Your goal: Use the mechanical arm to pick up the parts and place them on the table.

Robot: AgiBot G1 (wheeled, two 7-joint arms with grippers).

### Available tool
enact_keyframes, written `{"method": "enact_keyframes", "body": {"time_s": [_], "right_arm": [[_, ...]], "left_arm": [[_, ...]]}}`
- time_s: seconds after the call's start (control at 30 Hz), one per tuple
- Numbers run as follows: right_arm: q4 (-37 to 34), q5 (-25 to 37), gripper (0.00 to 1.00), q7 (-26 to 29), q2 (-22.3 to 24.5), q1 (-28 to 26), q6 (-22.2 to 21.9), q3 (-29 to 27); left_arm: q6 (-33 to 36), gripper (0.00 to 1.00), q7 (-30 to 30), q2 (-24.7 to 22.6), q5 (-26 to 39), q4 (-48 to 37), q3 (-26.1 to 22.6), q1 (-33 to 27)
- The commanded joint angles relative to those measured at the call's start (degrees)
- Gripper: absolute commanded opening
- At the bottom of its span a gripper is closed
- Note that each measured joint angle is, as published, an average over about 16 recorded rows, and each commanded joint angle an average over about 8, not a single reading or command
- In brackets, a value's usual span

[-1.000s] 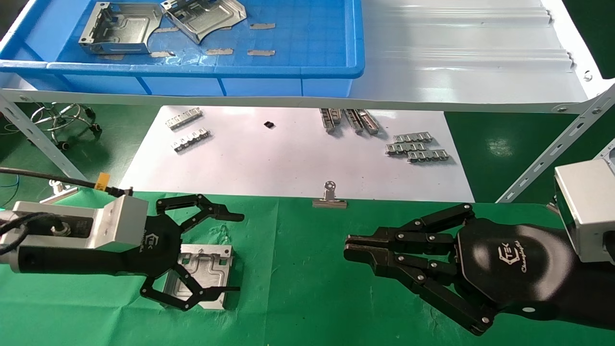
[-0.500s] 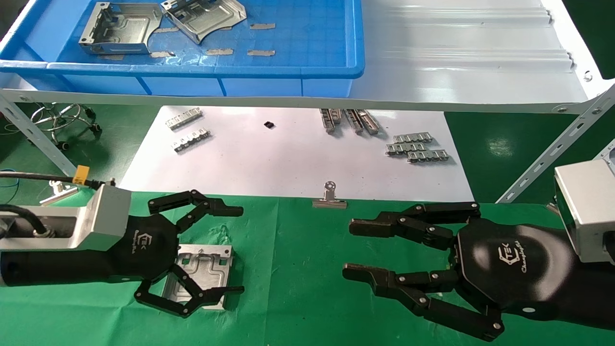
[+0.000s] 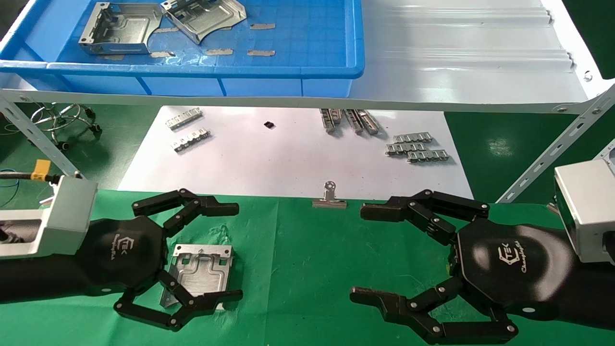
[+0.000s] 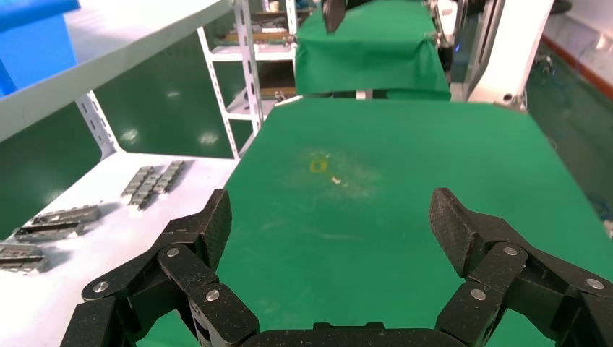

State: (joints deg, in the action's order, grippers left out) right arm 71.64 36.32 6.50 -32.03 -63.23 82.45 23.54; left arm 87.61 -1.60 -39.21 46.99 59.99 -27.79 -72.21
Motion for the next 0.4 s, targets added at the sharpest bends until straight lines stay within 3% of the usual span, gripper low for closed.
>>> {"method": "enact_keyframes", "body": {"time_s": [0.03, 0.4], "right_arm": [[0.0, 0.0, 1.0, 0.0, 0.0, 0.0, 0.0, 0.0], [0.0, 0.0, 1.0, 0.0, 0.0, 0.0, 0.0, 0.0]], "left_arm": [[-0.2, 1.0, 1.3, 0.4, -0.5, 1.4, 1.2, 1.1], [-1.1, 1.0, 7.4, 2.5, -3.1, 8.2, 7.1, 6.4]]}}
